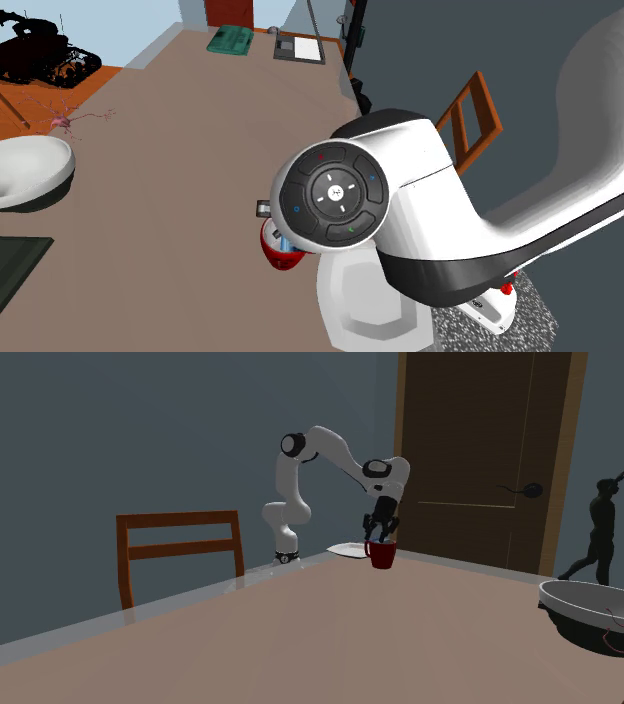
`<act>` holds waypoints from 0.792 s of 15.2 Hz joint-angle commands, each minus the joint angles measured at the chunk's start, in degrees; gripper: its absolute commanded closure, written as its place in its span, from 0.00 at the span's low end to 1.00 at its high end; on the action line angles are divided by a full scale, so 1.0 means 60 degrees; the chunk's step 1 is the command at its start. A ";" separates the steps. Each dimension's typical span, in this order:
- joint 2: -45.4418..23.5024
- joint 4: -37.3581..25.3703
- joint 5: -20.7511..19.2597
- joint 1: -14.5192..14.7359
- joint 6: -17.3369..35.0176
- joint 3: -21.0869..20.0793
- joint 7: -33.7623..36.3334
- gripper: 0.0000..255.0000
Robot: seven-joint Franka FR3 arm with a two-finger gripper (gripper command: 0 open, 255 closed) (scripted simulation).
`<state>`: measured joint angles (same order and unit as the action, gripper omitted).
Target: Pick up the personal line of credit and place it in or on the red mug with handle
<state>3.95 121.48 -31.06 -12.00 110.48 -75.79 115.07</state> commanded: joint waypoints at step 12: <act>-0.0083 0.0025 -0.0081 -0.0017 0.0007 -0.0044 0.0081 0.00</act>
<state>3.45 121.63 -31.55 -12.11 110.53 -76.05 115.56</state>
